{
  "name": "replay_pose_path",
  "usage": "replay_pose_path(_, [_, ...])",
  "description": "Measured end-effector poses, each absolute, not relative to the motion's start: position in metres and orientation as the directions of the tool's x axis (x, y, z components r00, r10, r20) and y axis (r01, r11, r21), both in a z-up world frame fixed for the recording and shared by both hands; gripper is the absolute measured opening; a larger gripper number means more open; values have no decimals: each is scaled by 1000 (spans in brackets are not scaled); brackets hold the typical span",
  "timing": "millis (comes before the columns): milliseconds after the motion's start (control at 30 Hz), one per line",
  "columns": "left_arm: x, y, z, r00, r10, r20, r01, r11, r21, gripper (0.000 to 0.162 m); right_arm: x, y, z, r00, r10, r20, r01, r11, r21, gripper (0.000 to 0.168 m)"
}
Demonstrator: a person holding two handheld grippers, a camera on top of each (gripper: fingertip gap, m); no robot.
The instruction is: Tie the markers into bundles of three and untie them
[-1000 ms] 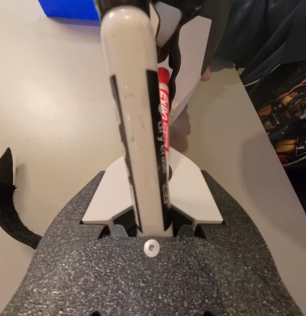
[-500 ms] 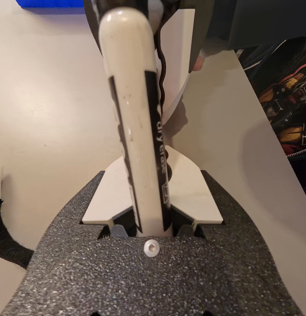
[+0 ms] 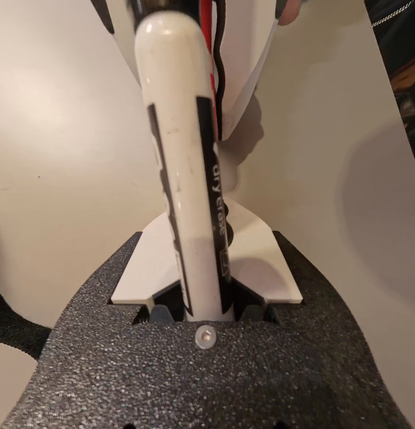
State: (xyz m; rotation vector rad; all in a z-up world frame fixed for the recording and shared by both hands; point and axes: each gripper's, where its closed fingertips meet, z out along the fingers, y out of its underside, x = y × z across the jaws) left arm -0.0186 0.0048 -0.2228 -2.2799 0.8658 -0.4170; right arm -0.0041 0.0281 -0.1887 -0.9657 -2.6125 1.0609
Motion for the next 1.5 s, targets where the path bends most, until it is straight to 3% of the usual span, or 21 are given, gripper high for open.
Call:
replay_pose_path(633, [-22,3,-222,737,-669,100,-446,-592,-672,20,-19,19,-174,-766,632,-114,477,440,-761,19])
replay_pose_path(1067, [-20,17,-199,745,-638,196,-274,-561,-781,20,-33,28,-142,-729,671,-139,404,256,-878,21])
replay_pose_path(1500, [-23,25,-186,762,-597,251,-155,-545,-824,20,-42,49,-100,-707,698,-112,179,24,-984,38])
